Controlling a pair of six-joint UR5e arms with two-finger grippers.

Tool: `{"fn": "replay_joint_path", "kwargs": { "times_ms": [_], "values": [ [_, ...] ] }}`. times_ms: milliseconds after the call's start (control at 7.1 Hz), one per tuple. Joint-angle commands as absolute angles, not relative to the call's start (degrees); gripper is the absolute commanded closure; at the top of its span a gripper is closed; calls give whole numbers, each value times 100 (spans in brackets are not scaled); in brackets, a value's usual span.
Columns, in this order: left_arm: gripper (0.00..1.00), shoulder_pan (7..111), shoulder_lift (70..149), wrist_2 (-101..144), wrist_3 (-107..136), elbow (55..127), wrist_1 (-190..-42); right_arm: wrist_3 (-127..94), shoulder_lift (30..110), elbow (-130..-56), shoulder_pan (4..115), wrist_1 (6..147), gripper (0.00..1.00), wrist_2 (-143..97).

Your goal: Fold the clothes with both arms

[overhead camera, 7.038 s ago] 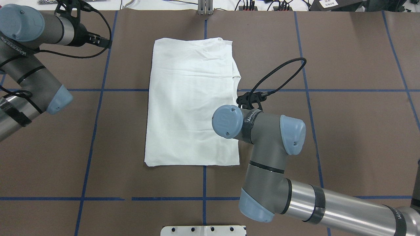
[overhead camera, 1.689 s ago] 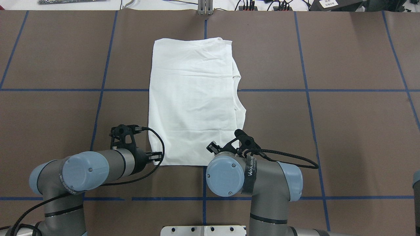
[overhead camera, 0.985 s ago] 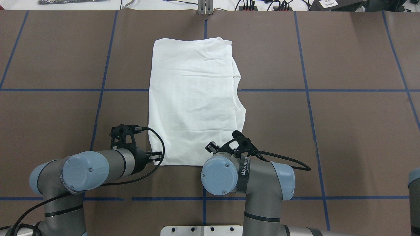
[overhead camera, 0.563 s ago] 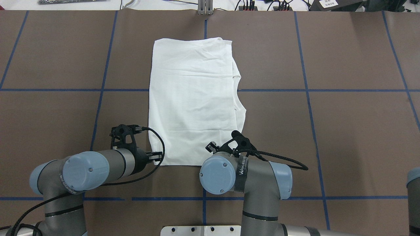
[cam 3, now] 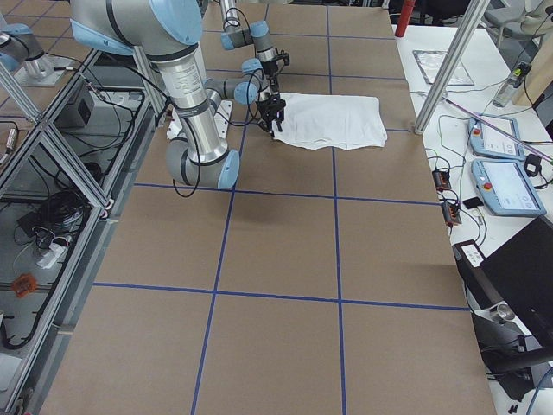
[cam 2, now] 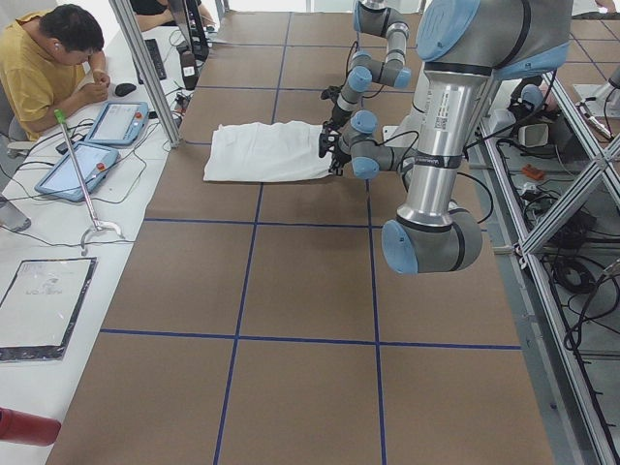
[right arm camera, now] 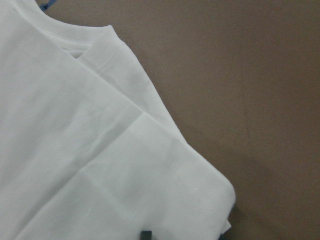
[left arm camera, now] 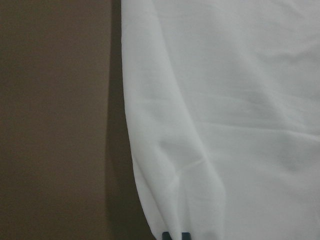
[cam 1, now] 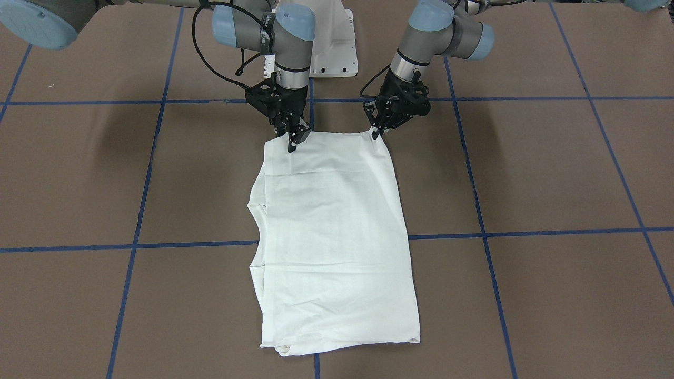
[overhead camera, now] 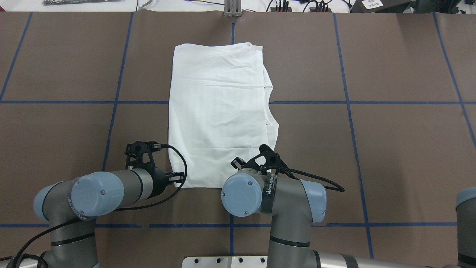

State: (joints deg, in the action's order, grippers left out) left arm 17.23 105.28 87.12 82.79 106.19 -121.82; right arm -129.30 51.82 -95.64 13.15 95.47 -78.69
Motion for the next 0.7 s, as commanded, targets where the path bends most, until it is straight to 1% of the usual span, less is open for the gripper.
{"fn": "replay_joint_path", "kwargs": {
  "times_ms": [0,422,563],
  "values": [
    [100,1731,10512,8736,8262,10774,-12182,-13095,5133,-9554,1379,9554,100,-7849],
    [100,1731,10512,8858,8235,11283,-11736,-13096,5142,-9659,1511,9606,100,-7849],
    [100,1723,10512,8929,8235,11503,-11551,-13087,5307,-10051,1520,9702,100,-7857]
  ]
}}
